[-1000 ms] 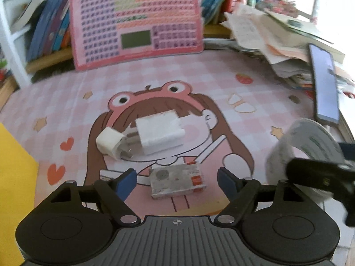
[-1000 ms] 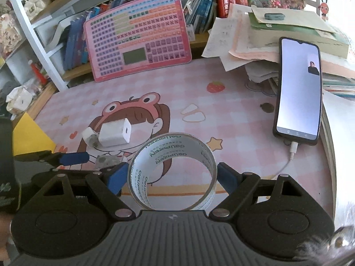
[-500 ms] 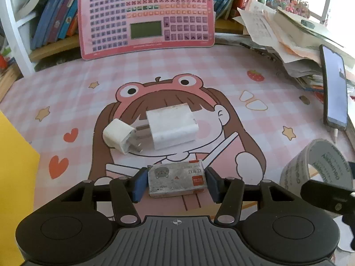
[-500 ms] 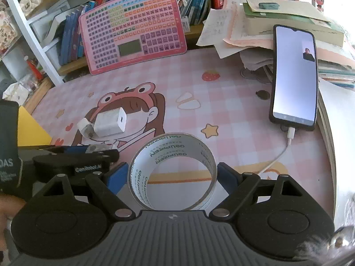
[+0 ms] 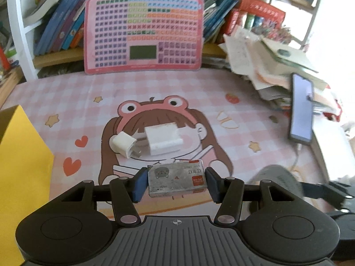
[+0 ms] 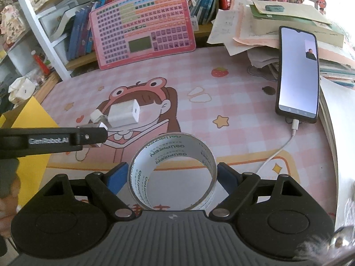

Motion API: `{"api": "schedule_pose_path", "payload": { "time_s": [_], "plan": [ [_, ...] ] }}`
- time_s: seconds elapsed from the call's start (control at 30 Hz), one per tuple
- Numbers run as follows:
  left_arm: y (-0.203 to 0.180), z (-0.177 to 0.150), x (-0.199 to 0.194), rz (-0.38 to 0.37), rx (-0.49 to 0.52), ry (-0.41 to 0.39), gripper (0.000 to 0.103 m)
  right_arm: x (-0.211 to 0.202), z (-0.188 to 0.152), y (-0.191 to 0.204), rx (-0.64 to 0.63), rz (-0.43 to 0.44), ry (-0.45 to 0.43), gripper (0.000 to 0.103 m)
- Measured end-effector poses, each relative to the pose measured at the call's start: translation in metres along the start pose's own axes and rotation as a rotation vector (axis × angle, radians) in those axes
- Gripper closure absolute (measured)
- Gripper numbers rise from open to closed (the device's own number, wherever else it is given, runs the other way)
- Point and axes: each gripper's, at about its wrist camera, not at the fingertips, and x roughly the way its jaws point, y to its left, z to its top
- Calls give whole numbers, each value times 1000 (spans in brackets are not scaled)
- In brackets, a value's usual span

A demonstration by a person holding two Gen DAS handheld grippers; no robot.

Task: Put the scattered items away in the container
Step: 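Lift the tape roll and grey card and carry both toward the yellow box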

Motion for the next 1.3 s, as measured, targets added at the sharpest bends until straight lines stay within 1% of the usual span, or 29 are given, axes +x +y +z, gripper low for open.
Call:
{"api": "schedule_pose_path", "payload": {
  "time_s": [0.2,0.43,0.53,0.77,1.1,1.3],
  "plan": [
    [7,-9,-27,-39,-8,-24,49,-6,-6,16,-20,-3,6,18],
    [24,-23,-62,-95,-33,-55,49,-18,-17,45,-54,-8,14,18],
    [34,-33,-80,-115,-49,-79,49,-26,-24,59,-75,-11,21,18],
    [59,-60,-114,-154,-83,-94,49,-42,-43,92,-104,-28,29,18],
    [96,-104,-158,-179,-81,-99,49,-66,-77,137,-124,-45,40,18],
    [125,-137,-188,-157,-124,-106,49,-79,-103,166,-129,-41,65,18]
  ]
}}
